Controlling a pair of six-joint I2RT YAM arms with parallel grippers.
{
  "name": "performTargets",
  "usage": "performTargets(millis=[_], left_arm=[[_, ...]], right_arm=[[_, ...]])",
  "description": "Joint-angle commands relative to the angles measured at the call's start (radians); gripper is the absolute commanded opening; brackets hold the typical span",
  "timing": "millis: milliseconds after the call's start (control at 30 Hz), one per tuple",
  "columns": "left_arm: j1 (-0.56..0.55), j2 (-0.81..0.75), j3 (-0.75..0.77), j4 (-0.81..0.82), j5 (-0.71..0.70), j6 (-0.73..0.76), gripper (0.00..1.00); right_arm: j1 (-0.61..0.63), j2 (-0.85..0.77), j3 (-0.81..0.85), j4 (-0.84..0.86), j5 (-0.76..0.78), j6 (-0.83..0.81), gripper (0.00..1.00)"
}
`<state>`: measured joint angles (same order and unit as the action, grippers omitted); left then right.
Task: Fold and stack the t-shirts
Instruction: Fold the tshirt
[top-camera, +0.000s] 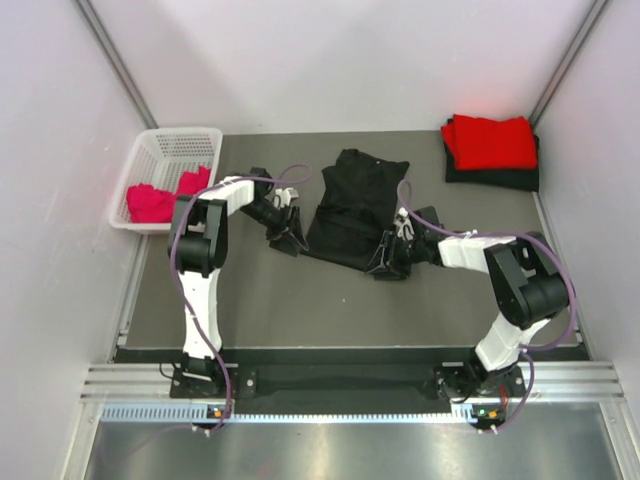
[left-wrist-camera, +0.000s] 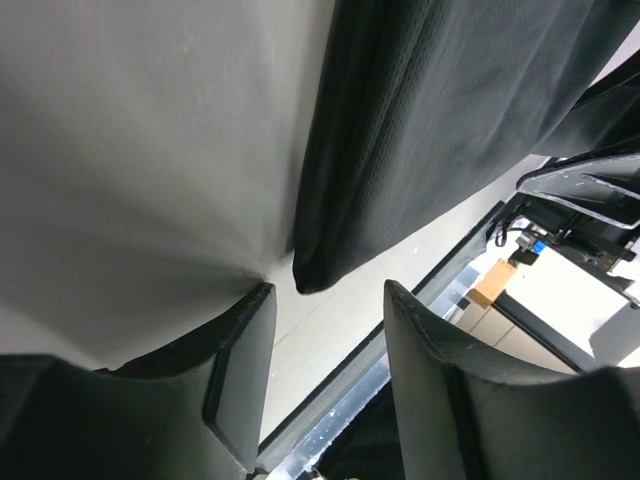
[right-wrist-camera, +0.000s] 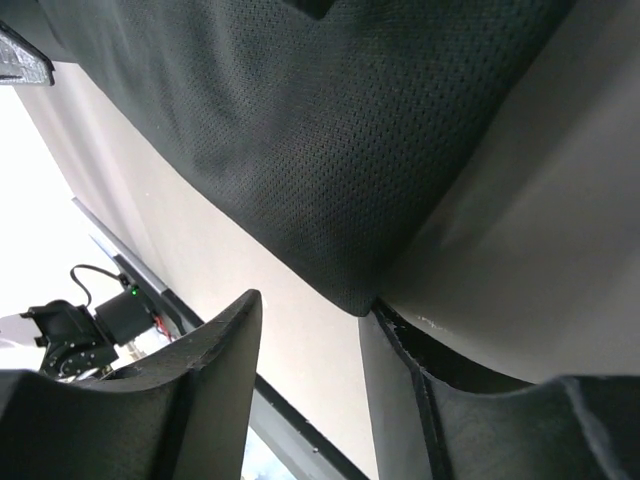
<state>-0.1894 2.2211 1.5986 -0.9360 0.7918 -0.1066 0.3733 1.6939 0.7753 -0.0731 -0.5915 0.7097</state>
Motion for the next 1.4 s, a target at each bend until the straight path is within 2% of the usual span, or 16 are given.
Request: performTargets(millis=[0,233,700,800,867,1067,1267,1300,1367], left_arm=[[-0.004,0.032,0.035,0.023,0.006,0.012,0.52],[-0.019,0.051,0.041,0.019,0.020,0.018,0.45],[-0.038,0.045,0.034,0.023,0.014,0.016,0.39],[-0.042,0.051,0.034,0.025,0.012,0.015,0.36],[-0.047,0.052,0.037,0.025,0.012,0.018,0.29],[-0.047,0.046,0.026,0.022,0.012,0.022,0.18],[-0.047,0.038,0.020,0.025,0.018,0.015,0.09],[-0.047,0.037,0.020,0.026,0.021,0.015,0.04],[-0.047,0.034,0.018,0.026,0.021,0.015,0.02]], right_arm=[[0.013,0.020,0.036,-0.022,0.078,-0.027,0.44],[0.007,-0.002,0.027,-0.071,0.111,-0.046,0.45],[-0.017,-0.054,-0.030,-0.113,0.160,-0.061,0.45],[-0.027,-0.057,-0.051,-0.096,0.160,-0.052,0.45],[-0.027,-0.053,-0.059,-0.070,0.157,-0.044,0.44],[-0.025,-0.017,-0.041,-0.027,0.124,-0.033,0.40],[-0.019,0.007,-0.018,0.001,0.104,-0.030,0.26],[-0.017,0.010,-0.015,0.009,0.102,-0.021,0.22],[-0.011,0.013,-0.008,0.022,0.104,-0.012,0.19]])
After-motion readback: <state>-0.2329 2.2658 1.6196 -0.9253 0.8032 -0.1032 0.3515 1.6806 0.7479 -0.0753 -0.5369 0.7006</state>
